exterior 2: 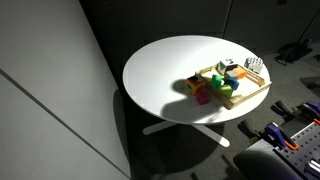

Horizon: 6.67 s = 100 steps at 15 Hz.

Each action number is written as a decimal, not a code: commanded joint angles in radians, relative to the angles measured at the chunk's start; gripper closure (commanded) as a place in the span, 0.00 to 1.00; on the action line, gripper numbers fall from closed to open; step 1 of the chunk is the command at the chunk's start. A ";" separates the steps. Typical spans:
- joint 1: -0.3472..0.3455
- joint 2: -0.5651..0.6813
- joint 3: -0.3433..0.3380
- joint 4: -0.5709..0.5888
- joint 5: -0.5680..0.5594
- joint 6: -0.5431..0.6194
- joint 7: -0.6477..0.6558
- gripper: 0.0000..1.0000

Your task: Move the soft cube from the tray to the table

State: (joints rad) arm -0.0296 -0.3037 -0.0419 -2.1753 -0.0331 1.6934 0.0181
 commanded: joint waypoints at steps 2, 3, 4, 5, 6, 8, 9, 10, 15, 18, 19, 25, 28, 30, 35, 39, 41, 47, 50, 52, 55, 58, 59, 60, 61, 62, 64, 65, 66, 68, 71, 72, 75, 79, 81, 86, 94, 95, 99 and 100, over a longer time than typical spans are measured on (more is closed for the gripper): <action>-0.005 0.084 0.005 0.033 0.003 0.091 0.026 0.00; -0.005 0.100 0.005 0.032 0.006 0.120 0.032 0.00; -0.005 0.118 0.006 0.032 0.009 0.148 0.041 0.00; -0.004 0.135 0.006 0.034 0.012 0.170 0.048 0.00; -0.004 0.156 0.006 0.038 0.016 0.190 0.055 0.00; -0.004 0.197 0.007 0.045 0.020 0.228 0.070 0.00; -0.004 0.216 0.008 0.048 0.019 0.247 0.081 0.00; -0.004 0.239 0.009 0.051 0.019 0.269 0.093 0.00; -0.001 0.355 0.012 0.072 0.008 0.361 0.161 0.00; 0.001 0.435 0.008 0.097 -0.008 0.416 0.201 0.00; 0.001 0.459 0.005 0.106 -0.013 0.431 0.214 0.00; 0.008 0.581 -0.012 0.165 -0.022 0.480 0.277 0.00; 0.011 0.616 -0.018 0.187 -0.021 0.481 0.300 0.00; 0.010 0.583 -0.013 0.128 -0.011 0.497 0.281 0.00; 0.013 0.588 -0.013 0.122 -0.011 0.497 0.282 0.00; 0.013 0.588 -0.013 0.122 -0.011 0.497 0.282 0.00; 0.013 0.588 -0.013 0.122 -0.011 0.497 0.282 0.00; 0.013 0.588 -0.013 0.122 -0.011 0.497 0.283 0.00; 0.013 0.588 -0.013 0.123 -0.011 0.497 0.283 0.00; 0.013 0.588 -0.014 0.124 -0.011 0.497 0.283 0.00; 0.013 0.588 -0.014 0.124 -0.011 0.497 0.283 0.00; 0.013 0.588 -0.014 0.124 -0.011 0.497 0.283 0.00; 0.013 0.588 -0.014 0.124 -0.011 0.497 0.283 0.00; 0.013 0.588 -0.014 0.124 -0.011 0.497 0.283 0.00; 0.013 0.588 -0.015 0.124 -0.011 0.497 0.283 0.00; 0.012 0.591 -0.016 0.120 -0.013 0.497 0.281 0.00; 0.009 0.616 -0.017 0.126 -0.011 0.512 0.274 0.00; 0.009 0.630 -0.020 0.129 -0.015 0.520 0.273 0.00; 0.011 0.645 -0.024 0.132 -0.022 0.538 0.281 0.00; 0.015 0.683 -0.031 0.143 -0.033 0.578 0.283 0.00; 0.027 0.747 -0.047 0.164 -0.065 0.643 0.290 0.00; 0.033 0.769 -0.054 0.171 -0.080 0.673 0.292 0.00; 0.049 0.826 -0.075 0.198 -0.108 0.729 0.294 0.00; 0.084 0.902 -0.118 0.246 -0.152 0.798 0.315 0.00; 0.098 0.936 -0.133 0.272 -0.162 0.818 0.320 0.00; 0.128 1.009 -0.152 0.327 -0.156 0.825 0.318 0.05; 0.113 0.971 -0.127 0.379 -0.124 0.632 0.276 0.71; 0.112 0.963 -0.125 0.386 -0.125 0.601 0.278 0.77; 0.104 0.936 -0.117 0.415 -0.120 0.508 0.287 0.99; 0.102 0.931 -0.116 0.423 -0.117 0.494 0.293 1.00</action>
State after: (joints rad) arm 0.0913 0.6549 -0.1750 -1.7756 -0.1669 2.2521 0.3116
